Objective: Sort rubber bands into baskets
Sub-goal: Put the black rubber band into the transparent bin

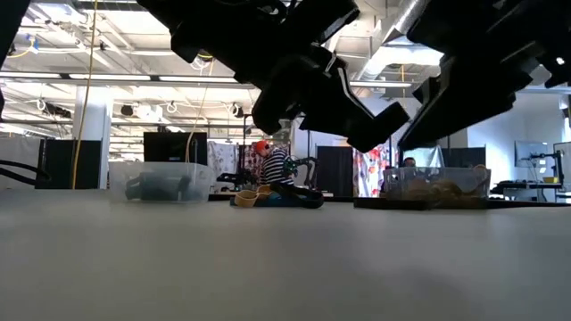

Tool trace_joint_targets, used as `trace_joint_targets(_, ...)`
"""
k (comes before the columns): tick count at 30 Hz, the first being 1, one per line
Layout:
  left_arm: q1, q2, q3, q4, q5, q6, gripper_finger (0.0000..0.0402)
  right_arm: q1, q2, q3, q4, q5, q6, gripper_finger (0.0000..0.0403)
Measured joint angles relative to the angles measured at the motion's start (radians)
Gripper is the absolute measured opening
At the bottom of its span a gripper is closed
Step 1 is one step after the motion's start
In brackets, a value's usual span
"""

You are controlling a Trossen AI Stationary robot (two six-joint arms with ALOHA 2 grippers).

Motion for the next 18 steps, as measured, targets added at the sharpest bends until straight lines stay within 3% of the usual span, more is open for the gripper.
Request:
trace_joint_targets(6, 0.013, -0.016, 0.000, -0.094, -0.041, 0.018, 0.0001, 0.000, 0.000, 0.000, -0.054, 0.046, 0.044, 0.0187)
trace_joint_targets(10, 0.053, -0.067, 0.000, -0.259, -0.120, 0.019, 0.0001, 0.000, 0.000, 0.000, -0.091, 0.096, 0.068, 0.0238)
trace_joint_targets(18, 0.232, -0.237, 0.001, -0.710, -0.288, 0.007, 0.0000, 0.002, 0.003, -0.001, -0.219, 0.132, 0.148, 0.0242)
